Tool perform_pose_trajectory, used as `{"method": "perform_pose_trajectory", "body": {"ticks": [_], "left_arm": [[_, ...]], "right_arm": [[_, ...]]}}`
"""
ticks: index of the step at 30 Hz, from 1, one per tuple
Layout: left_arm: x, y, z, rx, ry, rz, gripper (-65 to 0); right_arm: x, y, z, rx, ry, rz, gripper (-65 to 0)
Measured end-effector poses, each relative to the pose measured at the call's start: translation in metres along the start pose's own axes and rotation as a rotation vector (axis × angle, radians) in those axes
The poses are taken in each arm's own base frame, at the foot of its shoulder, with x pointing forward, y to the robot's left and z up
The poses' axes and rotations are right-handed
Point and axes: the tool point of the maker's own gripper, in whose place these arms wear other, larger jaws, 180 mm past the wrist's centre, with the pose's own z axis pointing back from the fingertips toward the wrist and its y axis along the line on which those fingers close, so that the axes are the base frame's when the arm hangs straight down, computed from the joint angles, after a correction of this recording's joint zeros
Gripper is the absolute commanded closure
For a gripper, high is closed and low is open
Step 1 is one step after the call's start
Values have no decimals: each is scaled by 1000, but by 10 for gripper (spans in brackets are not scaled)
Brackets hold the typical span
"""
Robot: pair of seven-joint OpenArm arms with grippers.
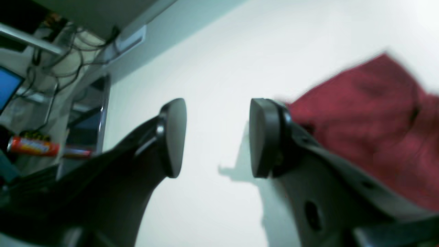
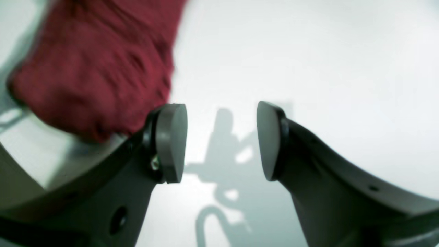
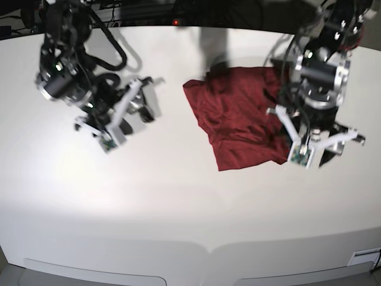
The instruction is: Fold the T-shirt properly
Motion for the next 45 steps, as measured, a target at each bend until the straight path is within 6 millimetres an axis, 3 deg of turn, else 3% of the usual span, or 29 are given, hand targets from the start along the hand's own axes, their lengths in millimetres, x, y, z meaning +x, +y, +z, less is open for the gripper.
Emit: {"method": "perform_pose_trajectory", "body": {"ticks": [3, 9, 16, 20, 23, 26, 30, 34, 36, 39, 42, 45], "left_arm": [[-25, -6, 24, -43, 44, -32, -290], [-81, -17, 64, -78, 183, -115, -290], [-142, -15, 114, -23, 386, -192, -290], [-166, -23, 141, -58, 468, -191, -290], [-172, -27, 152, -71, 469, -183, -290], [-193, -39, 159, -98, 516, -191, -290], [-246, -75, 164, -165, 563, -234, -290], [-329, -110, 178, -230, 698, -316, -290], [-365, -127, 176, -277, 737, -343, -290], [-404, -158, 157, -423, 756, -344, -290], [-435, -168, 136, -500, 839, -298, -290], [-460, -173, 133, -601, 912, -247, -290]], "right_arm": [[-19, 5, 31, -16, 19, -43, -327], [-84, 20, 90, -67, 197, -110, -327], [-159, 70, 145, 18, 457, -246, -327], [-179, 95, 166, 66, 519, -295, -327], [-195, 118, 178, 122, 573, -348, -327], [-231, 134, 179, 162, 652, -431, -327], [-301, 156, 175, 188, 756, -481, -327], [-382, 172, 181, 271, 950, -510, -327], [-410, 166, 175, 283, 1015, -535, -327], [-433, 144, 151, 275, 1064, -575, -327], [-432, 124, 112, 259, 1037, -671, -327], [-426, 117, 82, 266, 1010, -751, -327]]}}
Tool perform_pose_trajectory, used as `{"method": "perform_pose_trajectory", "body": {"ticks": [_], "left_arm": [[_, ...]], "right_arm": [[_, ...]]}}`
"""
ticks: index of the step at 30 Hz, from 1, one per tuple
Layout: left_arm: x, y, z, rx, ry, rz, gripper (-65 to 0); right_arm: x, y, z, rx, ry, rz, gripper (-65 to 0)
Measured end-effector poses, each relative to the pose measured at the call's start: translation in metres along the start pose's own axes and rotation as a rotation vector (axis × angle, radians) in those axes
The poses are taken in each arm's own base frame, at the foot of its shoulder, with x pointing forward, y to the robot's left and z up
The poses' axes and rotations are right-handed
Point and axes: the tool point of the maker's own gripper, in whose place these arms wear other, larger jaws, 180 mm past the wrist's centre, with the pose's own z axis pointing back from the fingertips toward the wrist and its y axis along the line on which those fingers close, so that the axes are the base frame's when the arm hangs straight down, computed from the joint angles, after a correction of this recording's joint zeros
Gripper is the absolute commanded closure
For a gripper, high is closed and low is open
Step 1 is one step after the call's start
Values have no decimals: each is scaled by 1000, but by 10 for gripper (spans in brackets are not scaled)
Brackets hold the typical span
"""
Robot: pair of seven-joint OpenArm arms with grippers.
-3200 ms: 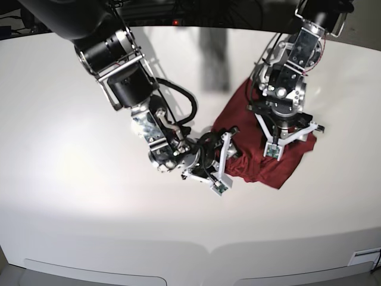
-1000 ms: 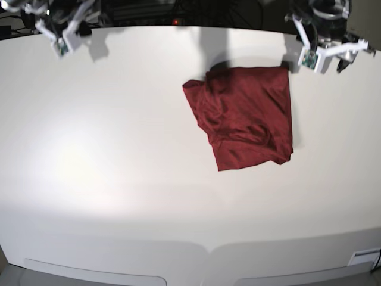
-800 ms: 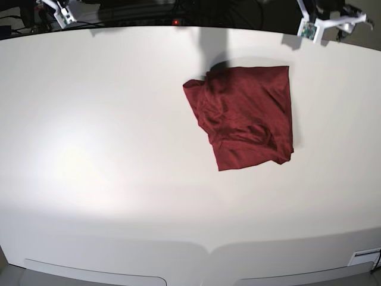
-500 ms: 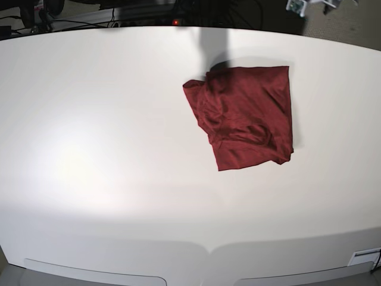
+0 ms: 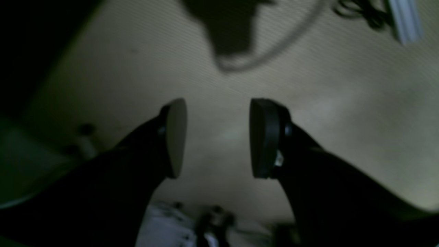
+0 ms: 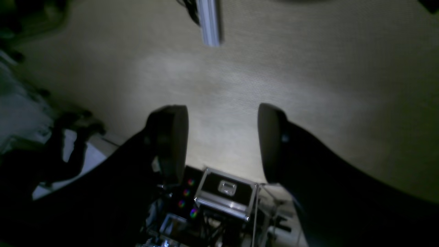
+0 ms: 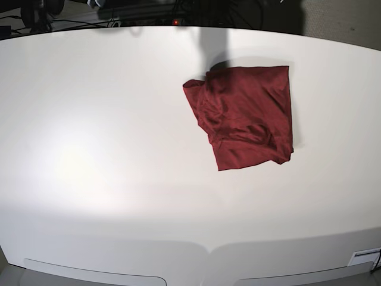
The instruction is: Fold the T-shirt properly
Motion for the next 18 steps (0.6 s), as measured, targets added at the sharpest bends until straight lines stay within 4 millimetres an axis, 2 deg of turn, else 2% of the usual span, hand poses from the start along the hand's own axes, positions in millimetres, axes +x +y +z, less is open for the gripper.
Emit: {"method": "perform_pose_trajectory", "body": {"ticks": [4, 9, 11, 15, 18], "left_arm": [[-17, -20, -8, -166, 44, 8, -290], [-3, -20, -8, -189, 23, 5, -290], [-2, -22, -8, -192, 21, 7, -290], [-2, -31, -8, -206, 24, 8, -290], [1, -34, -8, -210, 17, 10, -290]], "right_arm": [[16, 1, -5, 3, 40, 26, -327], [35, 10, -6, 2, 47, 94, -327], [39, 17, -7, 30, 30, 73, -327], [30, 31, -10, 94, 64, 20, -327], [34, 42, -11, 143, 46, -18, -327]]}}
